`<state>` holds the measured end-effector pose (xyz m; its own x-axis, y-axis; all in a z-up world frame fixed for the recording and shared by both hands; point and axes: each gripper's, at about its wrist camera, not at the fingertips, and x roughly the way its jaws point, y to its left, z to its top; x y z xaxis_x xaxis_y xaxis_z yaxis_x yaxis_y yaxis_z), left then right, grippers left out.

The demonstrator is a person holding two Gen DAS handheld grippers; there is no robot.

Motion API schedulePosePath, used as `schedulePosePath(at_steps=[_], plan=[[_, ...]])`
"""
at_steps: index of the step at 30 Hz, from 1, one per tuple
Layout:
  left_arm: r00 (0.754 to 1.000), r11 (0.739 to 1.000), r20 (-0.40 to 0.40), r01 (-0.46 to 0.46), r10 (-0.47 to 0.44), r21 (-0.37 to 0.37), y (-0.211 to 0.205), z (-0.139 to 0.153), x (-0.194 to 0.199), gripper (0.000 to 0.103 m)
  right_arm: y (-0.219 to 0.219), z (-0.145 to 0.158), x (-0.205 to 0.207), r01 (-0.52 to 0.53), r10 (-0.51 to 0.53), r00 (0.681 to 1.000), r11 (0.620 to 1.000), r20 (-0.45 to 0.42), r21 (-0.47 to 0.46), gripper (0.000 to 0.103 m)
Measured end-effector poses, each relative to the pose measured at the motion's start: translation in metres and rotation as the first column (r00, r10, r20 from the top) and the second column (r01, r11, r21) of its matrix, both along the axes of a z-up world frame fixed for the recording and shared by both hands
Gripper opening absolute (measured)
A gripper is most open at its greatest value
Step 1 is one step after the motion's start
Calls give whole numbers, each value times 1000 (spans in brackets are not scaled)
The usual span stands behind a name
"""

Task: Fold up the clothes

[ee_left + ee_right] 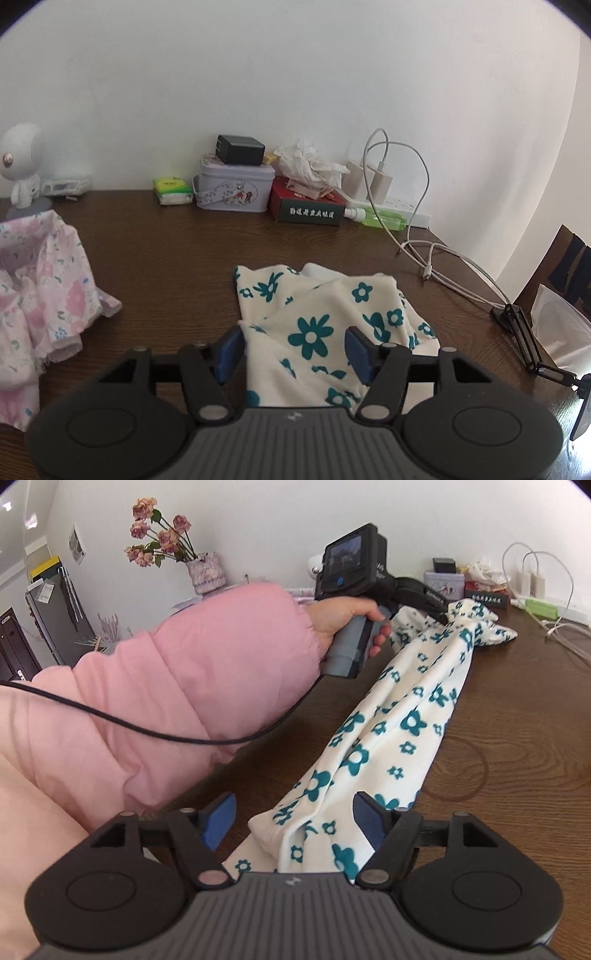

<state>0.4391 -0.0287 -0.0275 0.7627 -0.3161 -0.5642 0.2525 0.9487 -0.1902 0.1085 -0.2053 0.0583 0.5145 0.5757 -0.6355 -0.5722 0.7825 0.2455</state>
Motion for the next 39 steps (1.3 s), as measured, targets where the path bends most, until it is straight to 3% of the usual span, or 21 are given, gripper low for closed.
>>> schedulePosePath(at_steps=[2,4,6,8,10,12,15,21,25,27,30,32,39], plan=[[998,1000,61,20,-22,24,2,15,-12,68,-3,4,1,18,-16,999,999,44,-27,70],[992,998,122,39,-45,49,3,30,-25,69,3,4,6,8,-4,997,999,79,-53,60],[982,992,154,103,-113,71,0,42,-38,69,14,-2,11,-26,33,996,996,87,-82,32],[970,976,132,189,-202,104,-12,42,-46,67,30,-14,17,-60,74,993,988,94,-139,19],[957,954,84,262,-276,147,-28,36,-49,51,43,-26,18,-71,96,989,976,115,-208,19],[946,933,39,310,-322,184,-43,25,-50,46,50,-35,16,-61,100,986,961,134,-269,19],[938,922,18,336,-346,195,-60,6,-46,44,48,-44,14,-42,86,987,952,132,-303,20],[939,912,-38,341,-342,230,-89,-22,-29,44,34,-48,13,-21,47,995,963,91,-267,24],[942,921,-40,336,-335,195,-84,-35,-24,45,33,-47,15,-43,61,996,970,67,-239,28],[941,928,-32,337,-336,162,-76,-26,-24,45,31,-43,18,-54,66,997,976,51,-209,38],[948,943,6,314,-317,110,-62,-8,-23,49,19,-26,20,-37,46,996,992,71,-119,40],[956,952,21,289,-292,96,-57,2,-17,50,21,-24,22,-33,45,994,992,95,-124,41],[968,949,-51,249,-244,193,-72,-17,8,43,34,-49,29,-50,64,996,975,57,-218,40]])
